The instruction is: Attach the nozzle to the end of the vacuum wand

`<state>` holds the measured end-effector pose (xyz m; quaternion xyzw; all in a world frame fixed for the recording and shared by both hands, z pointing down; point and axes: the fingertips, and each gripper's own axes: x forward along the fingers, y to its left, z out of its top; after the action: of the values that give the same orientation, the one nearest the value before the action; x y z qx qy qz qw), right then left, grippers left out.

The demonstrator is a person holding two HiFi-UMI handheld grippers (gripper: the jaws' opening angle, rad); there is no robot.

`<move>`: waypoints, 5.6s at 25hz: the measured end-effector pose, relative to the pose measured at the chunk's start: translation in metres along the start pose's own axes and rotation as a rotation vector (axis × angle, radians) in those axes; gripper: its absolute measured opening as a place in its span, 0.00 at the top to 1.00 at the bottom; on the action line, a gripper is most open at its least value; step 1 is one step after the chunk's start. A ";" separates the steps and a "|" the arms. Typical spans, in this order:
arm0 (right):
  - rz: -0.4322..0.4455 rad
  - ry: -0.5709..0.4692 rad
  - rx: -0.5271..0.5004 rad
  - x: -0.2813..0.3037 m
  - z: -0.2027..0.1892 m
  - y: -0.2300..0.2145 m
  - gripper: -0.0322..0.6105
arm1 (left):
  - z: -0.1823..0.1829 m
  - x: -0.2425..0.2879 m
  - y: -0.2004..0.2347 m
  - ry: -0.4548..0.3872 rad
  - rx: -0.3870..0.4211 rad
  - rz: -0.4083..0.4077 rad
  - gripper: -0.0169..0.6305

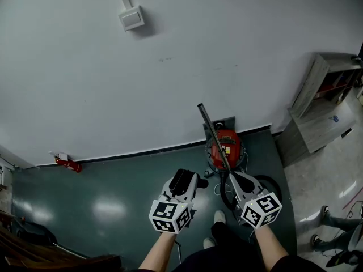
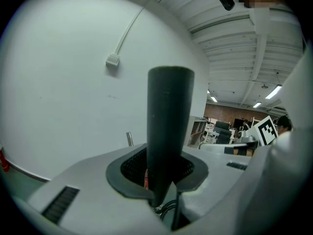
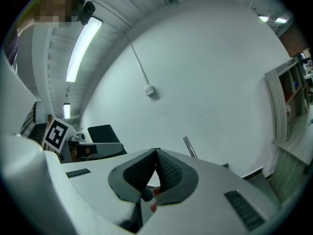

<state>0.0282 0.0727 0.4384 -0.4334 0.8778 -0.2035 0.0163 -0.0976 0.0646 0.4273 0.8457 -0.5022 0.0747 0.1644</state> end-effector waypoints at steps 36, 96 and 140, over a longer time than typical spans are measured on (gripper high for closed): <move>-0.050 0.057 0.032 0.173 0.023 -0.102 0.92 | 0.067 0.170 0.131 0.024 0.006 0.002 0.84; -0.130 0.401 -0.314 0.372 -0.078 -0.201 0.69 | 0.126 0.261 0.226 0.069 0.030 -0.083 0.84; -0.103 0.336 -0.367 0.333 -0.073 -0.184 0.71 | 0.156 0.301 0.152 0.065 -0.009 -0.263 0.84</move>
<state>-0.0555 -0.2573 0.6224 -0.4333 0.8672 -0.1106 -0.2193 -0.0904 -0.3059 0.4006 0.9006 -0.3817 0.0777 0.1927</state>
